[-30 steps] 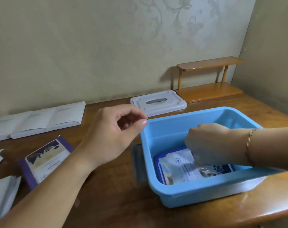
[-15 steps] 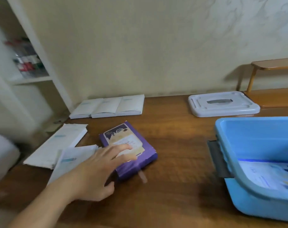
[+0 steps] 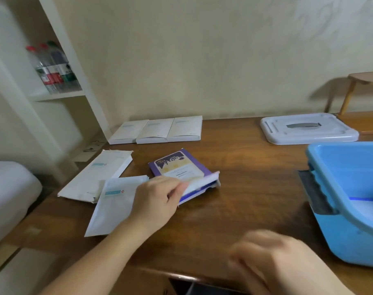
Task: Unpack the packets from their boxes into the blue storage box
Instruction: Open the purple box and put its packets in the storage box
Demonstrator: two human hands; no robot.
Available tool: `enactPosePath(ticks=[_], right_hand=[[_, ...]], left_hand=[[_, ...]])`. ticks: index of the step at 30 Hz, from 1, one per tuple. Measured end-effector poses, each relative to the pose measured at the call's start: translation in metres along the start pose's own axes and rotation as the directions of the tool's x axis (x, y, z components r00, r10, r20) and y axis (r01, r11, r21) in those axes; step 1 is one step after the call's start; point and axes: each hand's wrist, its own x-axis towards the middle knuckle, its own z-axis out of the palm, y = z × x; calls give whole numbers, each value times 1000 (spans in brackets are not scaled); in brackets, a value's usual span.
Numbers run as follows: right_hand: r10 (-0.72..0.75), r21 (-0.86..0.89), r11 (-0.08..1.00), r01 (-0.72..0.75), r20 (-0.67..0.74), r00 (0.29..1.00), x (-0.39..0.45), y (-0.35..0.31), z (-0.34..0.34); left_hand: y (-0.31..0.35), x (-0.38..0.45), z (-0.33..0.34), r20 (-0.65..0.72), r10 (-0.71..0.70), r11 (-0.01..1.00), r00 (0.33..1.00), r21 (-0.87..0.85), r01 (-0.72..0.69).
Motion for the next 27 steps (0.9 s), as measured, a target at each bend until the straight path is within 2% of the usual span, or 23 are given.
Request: enactPosePath(ticks=[3,5,9,13,18,23,27], right_hand=[[-21,78,997,17,48,999,34,11,23],[-63,45,997,63,-15,998,58,16,38],[-166,-151,977,149,-111,980,91,18,51],[-241,-262,948,180,-225,944,103,14,61],[-139,-378,925,48,-217,966,111,2,64],[-207,-308,946,99,-340,917,101,7,54],[-162,-196,976,92,-381,910,73,12,56]], left_hand=[[6,5,0,-49,-323,941,945,-127,315],[6,7,0,-30,-392,903,919,-202,379],[9,10,-4,-62,-392,902,918,-224,370],[8,13,-11,-121,-371,917,921,-205,342],[6,22,-17,-180,-319,942,931,-166,291],[1,20,-13,-144,-314,940,939,-187,286],[-7,20,-11,-82,-335,923,939,-228,309]])
